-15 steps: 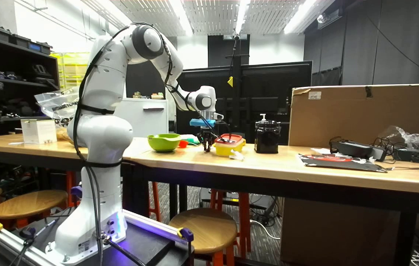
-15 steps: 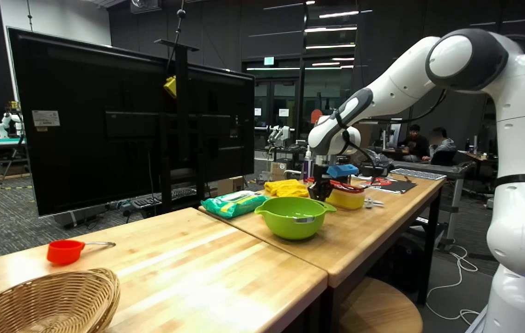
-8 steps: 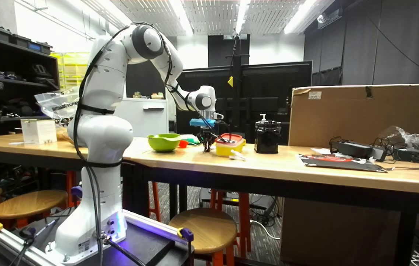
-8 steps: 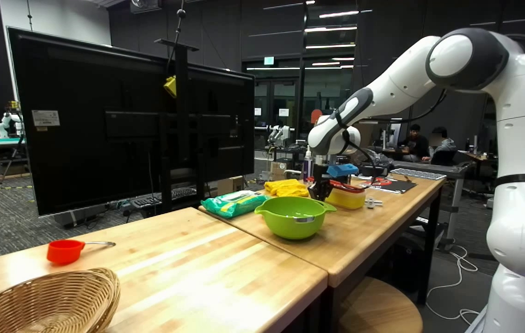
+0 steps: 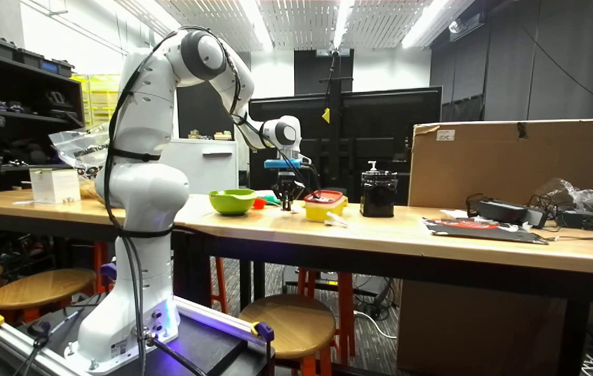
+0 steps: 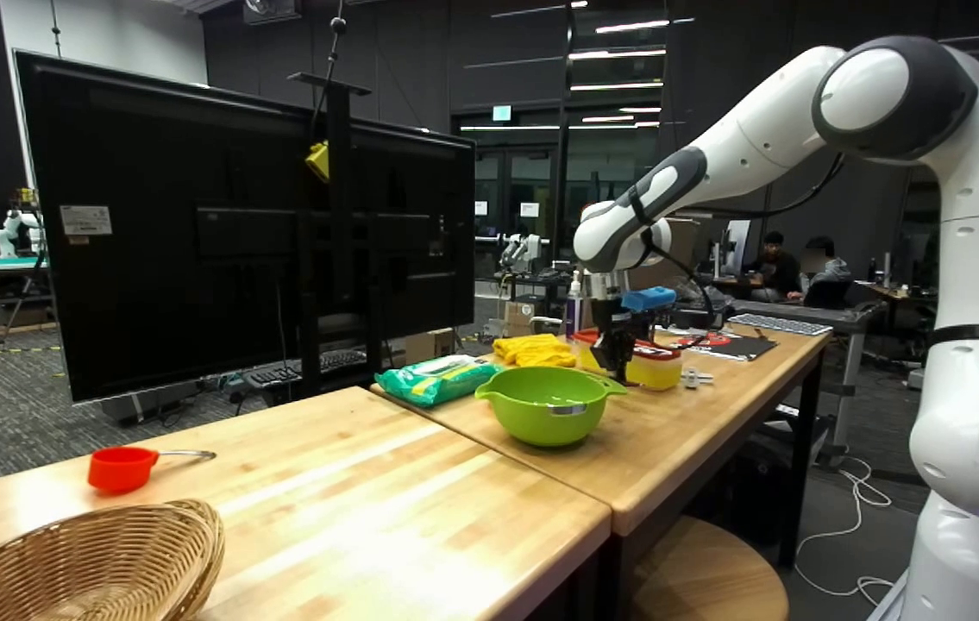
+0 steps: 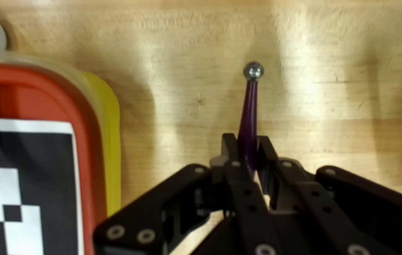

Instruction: Use the silver spoon to stir the contents in the green bowl.

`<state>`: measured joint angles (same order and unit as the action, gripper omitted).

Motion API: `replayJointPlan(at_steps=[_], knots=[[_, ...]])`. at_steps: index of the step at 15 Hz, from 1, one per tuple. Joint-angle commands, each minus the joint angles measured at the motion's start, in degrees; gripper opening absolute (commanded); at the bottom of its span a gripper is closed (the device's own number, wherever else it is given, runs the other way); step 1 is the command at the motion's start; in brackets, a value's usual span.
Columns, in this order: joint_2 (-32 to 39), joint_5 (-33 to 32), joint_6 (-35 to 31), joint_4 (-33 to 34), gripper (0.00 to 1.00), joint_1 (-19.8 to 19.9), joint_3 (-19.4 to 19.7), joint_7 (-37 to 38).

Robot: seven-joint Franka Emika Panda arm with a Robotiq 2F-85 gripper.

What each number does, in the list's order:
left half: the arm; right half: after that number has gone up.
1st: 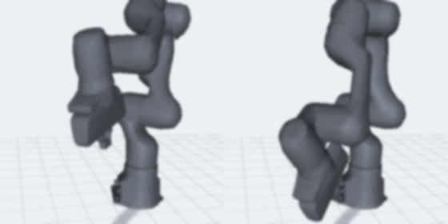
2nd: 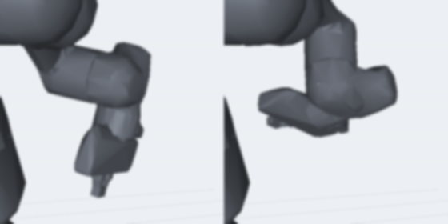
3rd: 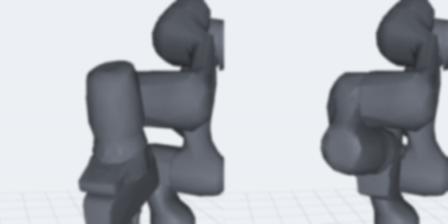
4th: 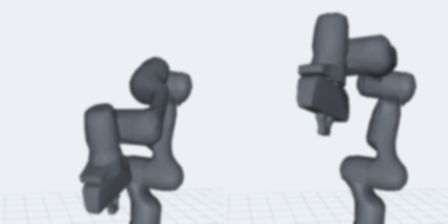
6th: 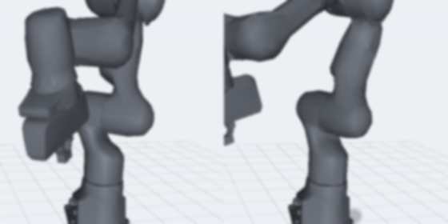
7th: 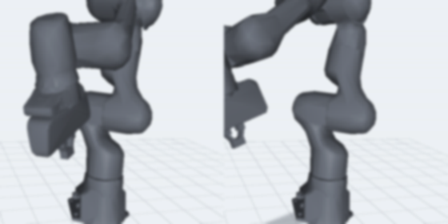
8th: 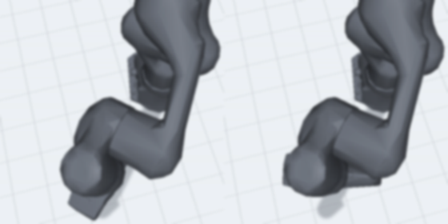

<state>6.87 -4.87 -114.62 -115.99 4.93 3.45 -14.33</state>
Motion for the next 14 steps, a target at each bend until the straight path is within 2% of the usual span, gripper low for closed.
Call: replayJointPlan(at_steps=[1, 5, 14], knots=[[-3.83, -3.97, 12.81, 2.61, 0.04, -1.15, -0.57, -1.80], [-5.97, -8.40, 29.73, 8.61, 0.04, -2.41, -1.35, -5.29], [-5.13, -22.76, 60.06, 23.62, 0.04, -4.73, -3.51, -17.64]])
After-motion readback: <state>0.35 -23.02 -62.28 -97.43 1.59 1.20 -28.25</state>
